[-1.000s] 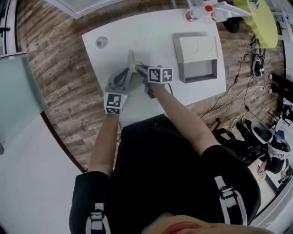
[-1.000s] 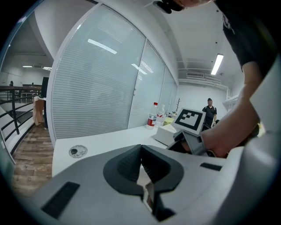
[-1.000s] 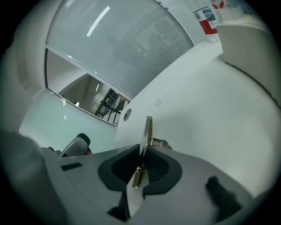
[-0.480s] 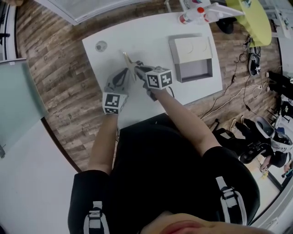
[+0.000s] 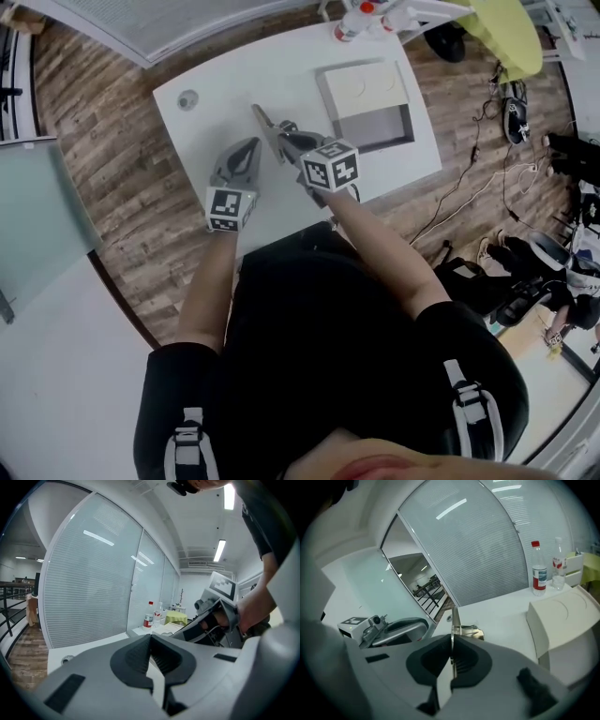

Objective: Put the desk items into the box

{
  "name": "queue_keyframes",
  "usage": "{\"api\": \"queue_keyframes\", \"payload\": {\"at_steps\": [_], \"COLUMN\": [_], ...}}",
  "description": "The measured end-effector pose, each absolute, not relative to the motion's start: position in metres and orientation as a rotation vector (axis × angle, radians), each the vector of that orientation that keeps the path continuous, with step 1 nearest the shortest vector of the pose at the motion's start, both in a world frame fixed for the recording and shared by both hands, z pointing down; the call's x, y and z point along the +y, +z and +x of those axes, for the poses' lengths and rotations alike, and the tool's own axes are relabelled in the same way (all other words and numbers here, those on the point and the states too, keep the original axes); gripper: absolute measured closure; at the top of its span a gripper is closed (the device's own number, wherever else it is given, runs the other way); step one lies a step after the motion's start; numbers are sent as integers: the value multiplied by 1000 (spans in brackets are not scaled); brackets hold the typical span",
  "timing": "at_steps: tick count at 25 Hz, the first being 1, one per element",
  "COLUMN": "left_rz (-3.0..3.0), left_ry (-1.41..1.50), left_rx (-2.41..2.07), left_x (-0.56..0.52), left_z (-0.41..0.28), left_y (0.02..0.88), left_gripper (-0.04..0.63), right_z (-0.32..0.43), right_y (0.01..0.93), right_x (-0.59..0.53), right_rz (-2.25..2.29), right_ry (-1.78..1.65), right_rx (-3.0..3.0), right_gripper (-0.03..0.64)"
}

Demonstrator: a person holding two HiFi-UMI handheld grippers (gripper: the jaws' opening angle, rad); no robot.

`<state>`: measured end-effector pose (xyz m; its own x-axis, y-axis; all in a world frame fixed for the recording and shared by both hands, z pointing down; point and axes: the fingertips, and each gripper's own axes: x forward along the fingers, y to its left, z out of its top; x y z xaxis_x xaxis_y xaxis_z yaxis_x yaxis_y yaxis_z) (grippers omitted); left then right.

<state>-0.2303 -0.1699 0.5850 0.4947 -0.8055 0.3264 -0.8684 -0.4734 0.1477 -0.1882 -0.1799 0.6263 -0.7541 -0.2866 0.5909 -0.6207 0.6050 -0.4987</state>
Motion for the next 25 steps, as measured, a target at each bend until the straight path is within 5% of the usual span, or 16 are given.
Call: {"api": "queue_keyframes", "payload": {"at_steps": [25], "left_rz": [2581], "left_ry": [345], "left_rx": [-1358], "left_x": [-130], "left_z": [21], "left_y": [517], "left_gripper": [583], "right_z": [71], "right_y": [542], "right_x": [-153], "right_rz": [896], "right_ry": [896], "right_rx": [-2547], "right_gripper": [600]}}
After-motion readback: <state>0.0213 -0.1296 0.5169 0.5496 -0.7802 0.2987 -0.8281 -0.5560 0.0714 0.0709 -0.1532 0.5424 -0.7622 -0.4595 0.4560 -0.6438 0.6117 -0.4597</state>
